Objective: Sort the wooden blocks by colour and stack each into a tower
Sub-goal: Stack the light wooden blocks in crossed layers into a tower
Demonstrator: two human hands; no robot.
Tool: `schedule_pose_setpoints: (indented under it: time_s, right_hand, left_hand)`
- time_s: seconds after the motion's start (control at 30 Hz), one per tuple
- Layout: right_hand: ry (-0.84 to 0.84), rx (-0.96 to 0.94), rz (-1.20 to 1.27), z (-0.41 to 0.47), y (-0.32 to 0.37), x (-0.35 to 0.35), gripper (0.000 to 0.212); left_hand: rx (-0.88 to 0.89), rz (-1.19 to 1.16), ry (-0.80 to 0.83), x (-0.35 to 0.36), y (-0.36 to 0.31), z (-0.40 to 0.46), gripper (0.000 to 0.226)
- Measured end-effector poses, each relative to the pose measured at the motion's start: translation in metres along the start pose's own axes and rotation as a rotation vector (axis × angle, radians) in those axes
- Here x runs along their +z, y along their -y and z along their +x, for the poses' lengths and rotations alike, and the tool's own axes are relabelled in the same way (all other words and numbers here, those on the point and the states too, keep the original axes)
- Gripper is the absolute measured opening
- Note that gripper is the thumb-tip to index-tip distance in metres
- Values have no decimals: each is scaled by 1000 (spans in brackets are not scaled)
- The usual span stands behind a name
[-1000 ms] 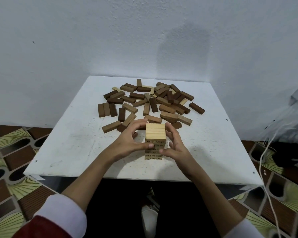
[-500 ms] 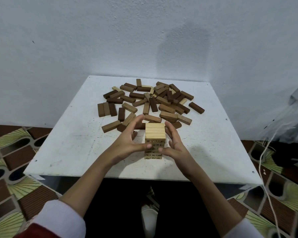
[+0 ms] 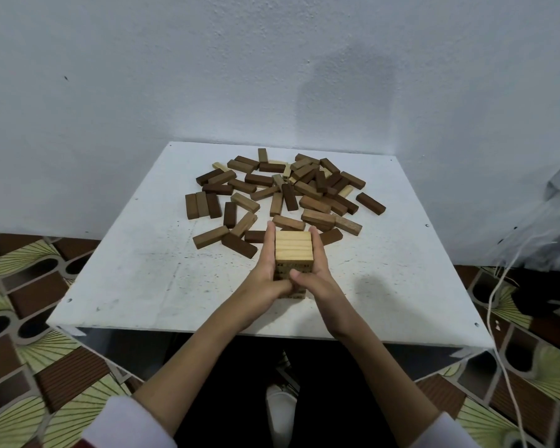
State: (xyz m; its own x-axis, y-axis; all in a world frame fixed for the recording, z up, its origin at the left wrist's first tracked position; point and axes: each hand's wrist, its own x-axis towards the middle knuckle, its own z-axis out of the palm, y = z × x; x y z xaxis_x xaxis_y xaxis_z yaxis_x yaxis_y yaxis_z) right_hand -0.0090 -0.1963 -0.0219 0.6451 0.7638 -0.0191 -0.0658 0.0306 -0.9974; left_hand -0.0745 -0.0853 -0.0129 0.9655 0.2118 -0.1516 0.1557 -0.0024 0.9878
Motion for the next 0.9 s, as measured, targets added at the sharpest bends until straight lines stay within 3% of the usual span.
schedule_pose_setpoints:
  time_s: [0.33, 0.5, 0.73, 0.83, 0.9]
  right_hand:
    - [-17, 16, -32, 1, -5, 0, 81]
    - [-41, 31, -55, 0, -3, 0, 77]
    - [-169, -23, -126, 1, 2, -12, 71]
    - [-232, -23, -168, 5, 3, -19, 71]
    - [-299, -9, -190, 9, 6, -25, 59]
  left_hand:
    - [-5, -36, -34, 0, 2, 3, 81]
    - [10, -63, -30, -1, 3, 2, 86]
    - [52, -65, -87, -14, 0, -1, 110]
    - [71, -11, -138, -21, -2, 0, 104]
    - [82, 36, -195, -28, -4, 2, 97]
